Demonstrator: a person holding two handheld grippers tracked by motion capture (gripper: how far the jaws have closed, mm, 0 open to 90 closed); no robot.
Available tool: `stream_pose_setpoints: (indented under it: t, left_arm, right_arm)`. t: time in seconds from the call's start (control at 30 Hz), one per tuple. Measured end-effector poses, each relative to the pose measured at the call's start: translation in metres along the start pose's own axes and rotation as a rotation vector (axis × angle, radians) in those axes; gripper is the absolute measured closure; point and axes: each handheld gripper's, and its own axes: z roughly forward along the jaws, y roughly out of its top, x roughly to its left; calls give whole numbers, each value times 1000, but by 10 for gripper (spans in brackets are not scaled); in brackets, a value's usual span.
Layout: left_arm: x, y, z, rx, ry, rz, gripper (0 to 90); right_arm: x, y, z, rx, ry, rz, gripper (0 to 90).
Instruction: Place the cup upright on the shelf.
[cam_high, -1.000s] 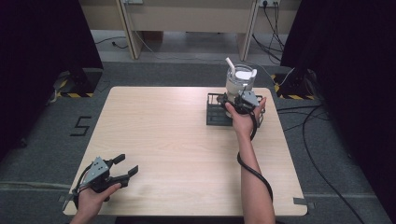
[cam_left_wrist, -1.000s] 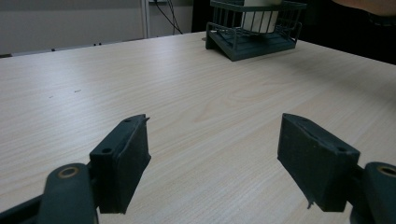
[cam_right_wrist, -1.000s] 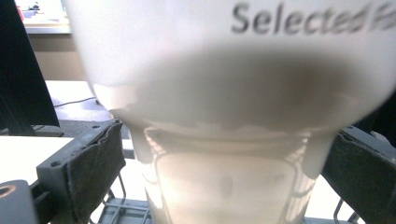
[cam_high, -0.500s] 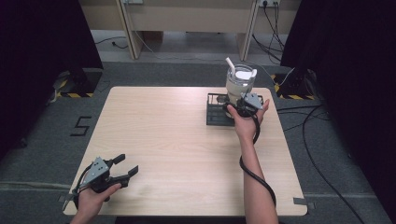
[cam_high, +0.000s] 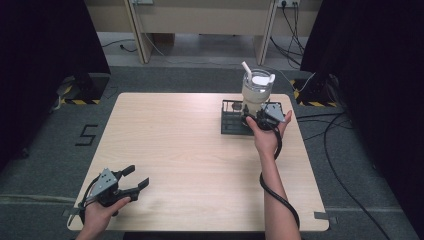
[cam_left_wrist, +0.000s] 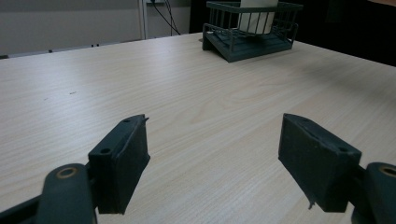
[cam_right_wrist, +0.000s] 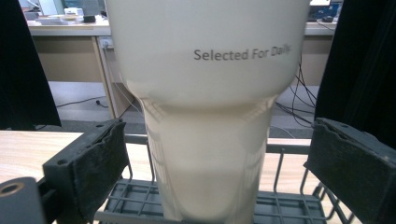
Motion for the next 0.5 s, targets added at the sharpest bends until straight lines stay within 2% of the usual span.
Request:
stream_pose_setpoints:
  t: [0.3,0.5]
  left_arm:
    - [-1,0,0,-1,-1,3,235]
    - [-2,0,-1,-2,1,2,235]
  right_arm:
    - [-4,-4,-16,10,18,34,61]
    - [-4,-6,-28,17,32,35,64]
